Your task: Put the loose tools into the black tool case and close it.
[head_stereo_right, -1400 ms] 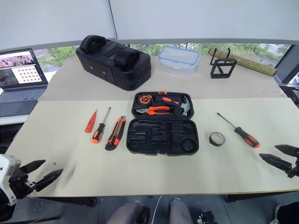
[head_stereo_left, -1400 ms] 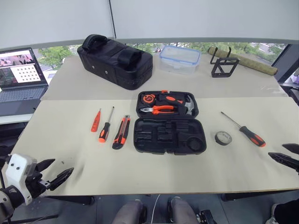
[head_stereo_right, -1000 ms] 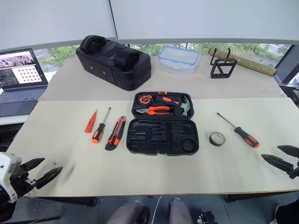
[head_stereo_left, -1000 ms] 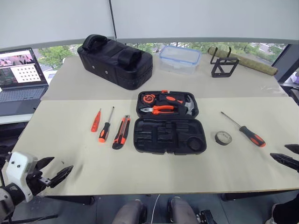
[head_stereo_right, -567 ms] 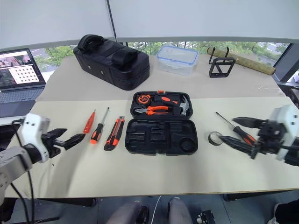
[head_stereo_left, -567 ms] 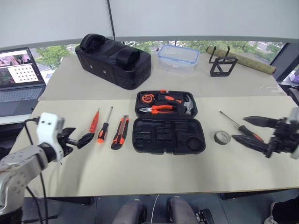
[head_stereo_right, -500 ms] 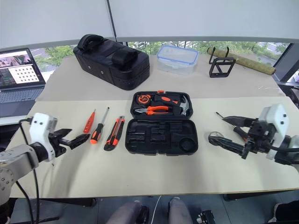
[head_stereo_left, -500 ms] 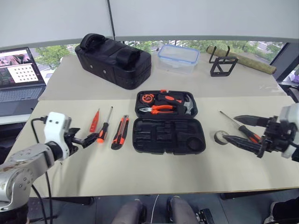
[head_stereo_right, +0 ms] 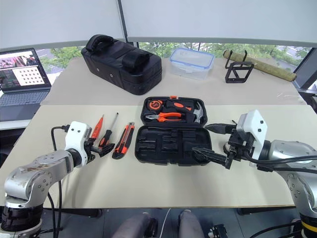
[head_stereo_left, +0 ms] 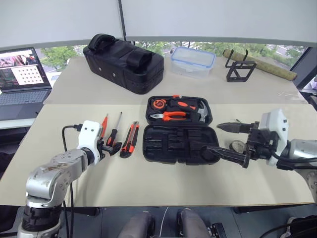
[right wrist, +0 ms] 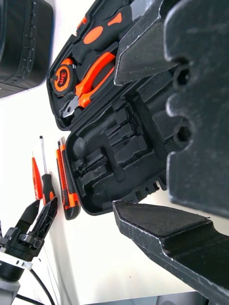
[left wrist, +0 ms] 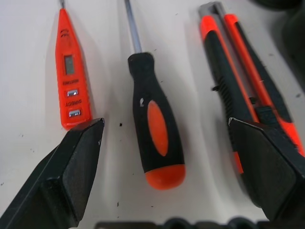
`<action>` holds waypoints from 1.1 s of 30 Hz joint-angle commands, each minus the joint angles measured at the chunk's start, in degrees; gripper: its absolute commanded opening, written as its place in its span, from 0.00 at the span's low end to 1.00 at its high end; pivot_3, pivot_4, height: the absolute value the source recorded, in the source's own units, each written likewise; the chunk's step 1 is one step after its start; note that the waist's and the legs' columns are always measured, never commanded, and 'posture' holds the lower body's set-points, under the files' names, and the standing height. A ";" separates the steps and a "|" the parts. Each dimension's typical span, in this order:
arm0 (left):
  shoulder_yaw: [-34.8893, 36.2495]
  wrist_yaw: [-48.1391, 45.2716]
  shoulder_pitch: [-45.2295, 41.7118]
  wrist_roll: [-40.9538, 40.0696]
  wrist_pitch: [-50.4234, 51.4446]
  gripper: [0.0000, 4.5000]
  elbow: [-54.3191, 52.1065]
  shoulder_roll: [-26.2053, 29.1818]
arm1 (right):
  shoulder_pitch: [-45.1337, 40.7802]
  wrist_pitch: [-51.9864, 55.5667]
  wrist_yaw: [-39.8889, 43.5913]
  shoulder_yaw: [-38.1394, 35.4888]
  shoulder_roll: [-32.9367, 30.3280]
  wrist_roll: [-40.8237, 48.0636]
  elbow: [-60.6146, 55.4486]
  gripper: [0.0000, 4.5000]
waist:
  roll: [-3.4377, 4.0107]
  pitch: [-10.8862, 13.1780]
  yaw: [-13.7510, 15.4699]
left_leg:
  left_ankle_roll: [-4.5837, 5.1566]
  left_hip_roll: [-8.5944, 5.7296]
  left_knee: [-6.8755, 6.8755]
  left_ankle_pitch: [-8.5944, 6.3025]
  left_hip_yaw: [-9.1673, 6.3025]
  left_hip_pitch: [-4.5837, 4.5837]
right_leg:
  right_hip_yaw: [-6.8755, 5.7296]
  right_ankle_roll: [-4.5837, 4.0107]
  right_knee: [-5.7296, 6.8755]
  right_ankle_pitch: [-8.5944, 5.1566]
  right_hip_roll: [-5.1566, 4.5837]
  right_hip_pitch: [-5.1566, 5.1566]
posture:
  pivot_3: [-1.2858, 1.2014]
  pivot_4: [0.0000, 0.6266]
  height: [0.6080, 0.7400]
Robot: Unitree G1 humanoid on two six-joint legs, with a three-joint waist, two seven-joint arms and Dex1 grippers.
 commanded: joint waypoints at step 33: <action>-19.09 -49.61 -26.56 12.62 -40.52 0.20 18.49 15.44 | 11.56 0.91 -0.23 -10.43 -3.93 -0.56 -1.34 1.00 | -0.13 0.07 0.93 | -0.04 -0.10 0.12 0.02 -0.01 -0.11 | -0.17 0.02 -0.05 0.02 -0.09 0.01 | 0.52 0.24 0.86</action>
